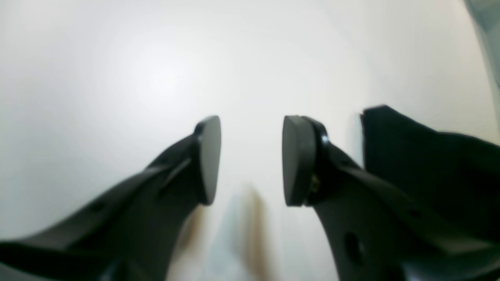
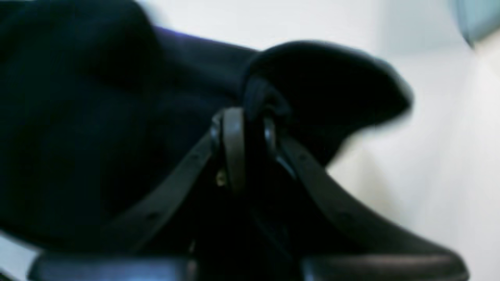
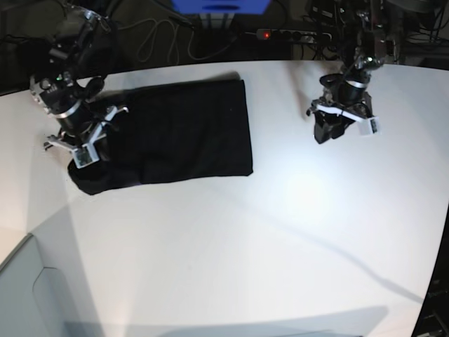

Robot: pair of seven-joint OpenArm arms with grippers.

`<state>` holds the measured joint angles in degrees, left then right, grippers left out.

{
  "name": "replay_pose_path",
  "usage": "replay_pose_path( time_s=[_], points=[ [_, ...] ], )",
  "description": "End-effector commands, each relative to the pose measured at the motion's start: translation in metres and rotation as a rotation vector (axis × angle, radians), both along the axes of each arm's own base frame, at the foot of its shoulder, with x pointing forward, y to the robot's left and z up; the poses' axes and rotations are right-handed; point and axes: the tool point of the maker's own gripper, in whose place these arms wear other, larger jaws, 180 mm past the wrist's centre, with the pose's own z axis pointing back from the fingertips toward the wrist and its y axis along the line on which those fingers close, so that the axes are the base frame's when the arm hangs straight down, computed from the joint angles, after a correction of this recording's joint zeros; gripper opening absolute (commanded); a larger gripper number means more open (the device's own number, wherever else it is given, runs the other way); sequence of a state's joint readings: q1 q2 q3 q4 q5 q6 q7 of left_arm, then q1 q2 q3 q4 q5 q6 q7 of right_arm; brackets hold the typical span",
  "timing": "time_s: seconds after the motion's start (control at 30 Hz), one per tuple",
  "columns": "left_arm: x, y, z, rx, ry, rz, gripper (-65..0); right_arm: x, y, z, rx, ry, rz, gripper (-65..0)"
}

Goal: Fold the T-shirt properly
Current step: 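Grasp the bundle's end with the right gripper and lift it, then fold the bundle end over with the right gripper, exposing the sun print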

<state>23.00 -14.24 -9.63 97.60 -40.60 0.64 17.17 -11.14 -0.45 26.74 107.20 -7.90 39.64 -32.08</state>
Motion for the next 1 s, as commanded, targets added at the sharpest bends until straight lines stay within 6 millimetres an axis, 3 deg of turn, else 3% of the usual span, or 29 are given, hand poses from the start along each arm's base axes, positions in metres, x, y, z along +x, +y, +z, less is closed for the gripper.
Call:
replay_pose_path(
  time_s=[0.0, 0.1, 0.17, 0.33, 0.5, 0.63, 0.83, 0.97],
  points=[
    [0.002, -0.006, 0.002, -0.012, -0.014, -0.017, -40.2, 0.007, 0.017, 0.021, 0.02, -0.077, 0.05, -65.0],
    [0.004, -0.023, -0.015, -0.039, 0.021, -0.052, -40.2, 0.002, 0.06, 0.03, 0.05, -0.098, 0.156, -65.0],
    [0.002, -0.035, -0.028, -0.059, 0.052, -0.068, -40.2, 0.001, 0.079, 0.034, 0.068, -0.108, 0.203, -65.0],
    [0.011, -0.057, -0.038, -0.091, 0.069, -0.102, -40.3, -0.006, 0.126, 0.039, 0.114, -0.114, 0.329, -65.0],
    [0.022, -0.065, -0.037, -0.104, 0.059, -0.111, -40.3, -0.014, 0.156, 0.041, 0.145, -0.112, 0.416, -65.0],
    [0.023, -0.07, -0.038, -0.114, 0.059, -0.113, -40.3, -0.02, 0.177, 0.04, 0.17, -0.105, 0.473, -65.0],
    [0.023, -0.07, -0.038, -0.115, 0.059, -0.112, -40.3, -0.028, 0.206, 0.024, 0.21, -0.052, 0.551, -65.0],
    [0.023, -0.07, -0.038, -0.115, 0.059, -0.112, -40.3, -0.035, 0.223, 0.028, 0.226, -0.054, 0.606, -65.0]
  ],
)
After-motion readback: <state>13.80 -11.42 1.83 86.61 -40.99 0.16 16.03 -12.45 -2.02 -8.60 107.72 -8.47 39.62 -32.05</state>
